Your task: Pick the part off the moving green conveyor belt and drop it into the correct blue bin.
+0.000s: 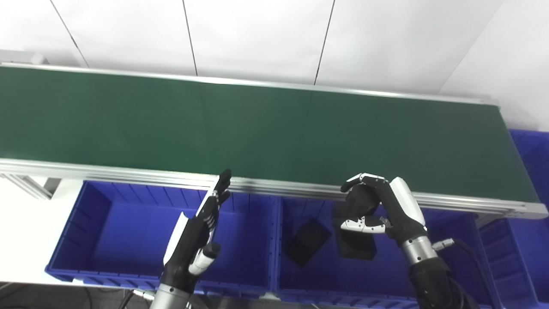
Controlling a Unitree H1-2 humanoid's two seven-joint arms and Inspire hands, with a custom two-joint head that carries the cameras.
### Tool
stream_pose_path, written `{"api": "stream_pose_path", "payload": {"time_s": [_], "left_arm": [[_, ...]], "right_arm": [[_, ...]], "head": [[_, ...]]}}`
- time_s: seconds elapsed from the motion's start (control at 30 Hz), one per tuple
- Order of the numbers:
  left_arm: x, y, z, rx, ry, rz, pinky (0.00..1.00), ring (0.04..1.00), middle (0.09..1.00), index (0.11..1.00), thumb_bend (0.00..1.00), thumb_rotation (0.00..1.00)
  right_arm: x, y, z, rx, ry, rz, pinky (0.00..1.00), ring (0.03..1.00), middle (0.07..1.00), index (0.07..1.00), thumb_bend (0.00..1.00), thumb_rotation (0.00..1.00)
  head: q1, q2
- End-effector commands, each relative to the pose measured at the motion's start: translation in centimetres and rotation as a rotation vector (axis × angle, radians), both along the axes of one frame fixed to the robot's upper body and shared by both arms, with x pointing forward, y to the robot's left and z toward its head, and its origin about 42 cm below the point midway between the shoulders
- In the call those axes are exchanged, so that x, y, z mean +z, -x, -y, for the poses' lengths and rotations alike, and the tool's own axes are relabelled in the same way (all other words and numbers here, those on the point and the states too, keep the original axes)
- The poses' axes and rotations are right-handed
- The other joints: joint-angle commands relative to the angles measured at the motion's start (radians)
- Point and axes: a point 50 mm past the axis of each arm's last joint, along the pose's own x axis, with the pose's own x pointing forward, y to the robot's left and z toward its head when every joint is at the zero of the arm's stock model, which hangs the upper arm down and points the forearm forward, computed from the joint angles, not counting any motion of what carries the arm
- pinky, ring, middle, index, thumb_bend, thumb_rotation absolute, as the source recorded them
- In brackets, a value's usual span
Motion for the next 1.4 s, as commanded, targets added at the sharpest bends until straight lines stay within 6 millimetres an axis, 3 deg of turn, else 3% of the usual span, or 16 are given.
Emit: {"api": "stream_pose_path", "payload": {"time_s": [0.0,0.27,0.4,0.43,0.5,0.6,0.63,0.77,0.97,1.13,1.17,1.2,1.37], "left_arm": [[1.2,-0.4,0.0,0.006,0.012,0.056,0.98,1.0,1.0,0.978,0.87,0.97],[1.2,-0.7,-0.5,0.005,0.01,0.062,0.99,1.0,1.0,0.978,0.85,0.97],[1.2,-0.7,-0.6,0.005,0.007,0.065,0.98,1.0,1.0,0.977,0.85,0.97],[1.2,-0.7,-0.6,0.005,0.007,0.065,0.98,1.0,1.0,0.977,0.85,0.97],[1.2,-0.6,-0.7,0.005,0.008,0.065,0.98,1.0,1.0,0.978,0.85,0.97],[1.2,-0.6,-0.8,0.003,0.01,0.061,0.98,1.0,1.0,0.977,0.84,0.97],[1.3,-0.6,-0.8,0.001,0.009,0.059,0.99,1.0,1.0,0.98,0.85,0.97],[1.3,-0.5,-0.9,-0.003,0.008,0.054,0.99,1.0,1.0,0.983,0.86,0.97],[1.3,-0.5,-1.1,-0.002,0.004,0.056,0.99,1.0,1.0,0.98,0.86,0.97],[1.2,-0.7,-1.2,-0.006,0.006,0.052,0.99,1.0,1.0,0.978,0.85,0.96],[1.1,-0.8,-1.2,-0.009,0.005,0.054,0.99,1.0,1.0,0.978,0.85,0.96],[1.1,-0.9,-1.2,-0.012,0.004,0.056,0.99,1.0,1.0,0.979,0.85,0.97],[0.8,-1.5,-1.3,-0.022,-0.009,0.052,0.99,1.0,1.0,0.985,0.86,0.97]], "right_arm": [[0.5,-1.1,0.0,0.016,0.043,0.031,0.41,0.461,0.447,0.545,0.52,0.0],[-0.7,-1.5,-0.8,0.067,0.22,-0.004,0.45,0.52,0.465,0.528,0.52,0.0],[-1.1,-1.3,-1.1,0.069,0.23,-0.014,0.55,0.624,0.488,0.506,0.52,0.0],[-1.1,-1.2,-1.1,0.071,0.234,-0.019,0.64,0.707,0.635,0.631,0.58,0.09],[-1.0,-1.0,-1.3,0.08,0.257,-0.019,0.76,0.818,0.793,0.762,0.64,0.21],[-0.7,-0.4,-1.5,0.079,0.259,-0.004,0.83,0.897,0.878,0.826,0.68,0.31],[-0.6,-0.1,-1.6,0.075,0.251,0.005,0.92,0.955,0.928,0.853,0.71,0.34],[-0.2,0.7,-1.7,0.065,0.253,0.064,0.98,0.995,0.972,0.88,0.74,0.37],[1.5,2.7,-2.0,0.036,0.205,0.153,1.0,1.0,1.0,0.937,0.75,0.47],[2.5,3.9,-2.6,0.037,0.094,0.211,0.84,0.949,0.976,0.97,0.77,0.58],[2.4,4.2,-2.9,0.041,0.025,0.2,0.82,0.936,0.97,0.972,0.77,0.59],[2.4,4.5,-3.1,0.044,-0.024,0.19,0.84,0.937,0.974,0.991,0.79,0.66],[2.0,5.5,-4.7,0.052,-0.379,0.115,0.87,0.932,0.97,0.983,0.88,0.73]], "head": [[0.0,-0.004],[-0.012,-0.01],[-0.018,-0.014],[-0.018,-0.014],[-0.02,-0.014],[-0.024,-0.015],[-0.024,-0.015],[-0.028,-0.014],[-0.032,-0.021],[-0.031,-0.029],[-0.03,-0.032],[-0.03,-0.032],[-0.026,-0.045]]}}
